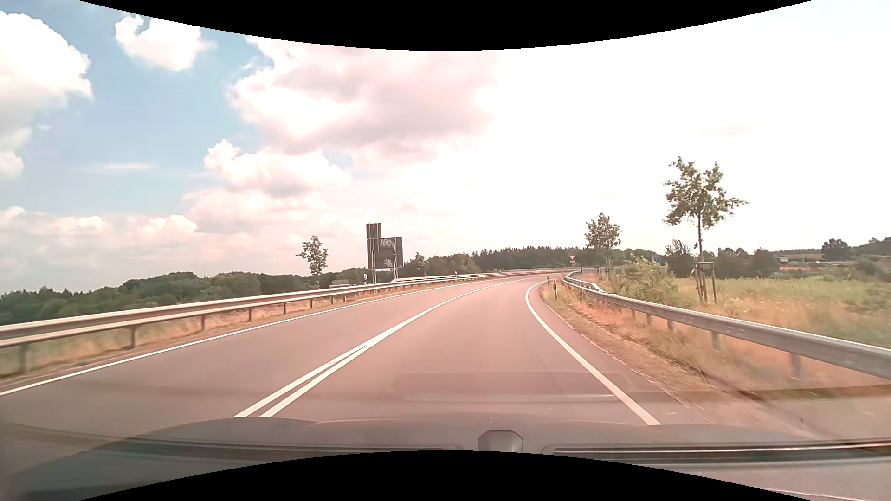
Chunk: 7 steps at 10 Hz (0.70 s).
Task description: Follow the waypoints while adhering to traffic rules and regulations
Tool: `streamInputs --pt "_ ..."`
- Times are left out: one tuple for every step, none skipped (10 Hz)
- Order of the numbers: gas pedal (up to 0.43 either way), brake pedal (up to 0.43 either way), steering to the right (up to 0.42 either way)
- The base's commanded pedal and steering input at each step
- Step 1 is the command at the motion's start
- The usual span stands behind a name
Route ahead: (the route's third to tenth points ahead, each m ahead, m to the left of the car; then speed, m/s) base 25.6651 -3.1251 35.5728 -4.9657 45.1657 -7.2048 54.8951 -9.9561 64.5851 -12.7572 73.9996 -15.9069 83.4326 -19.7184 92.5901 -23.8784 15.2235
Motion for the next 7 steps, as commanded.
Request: streamInputs --pt "0.189 0.0 0.023" --pt "0.189 0.0 0.024" --pt "0.189 0.0 0.023" --pt "0.189 0.0 0.024" --pt "0.189 0.0 0.024" --pt "0.189 0.0 0.025" --pt "0.189 0.0 0.025"
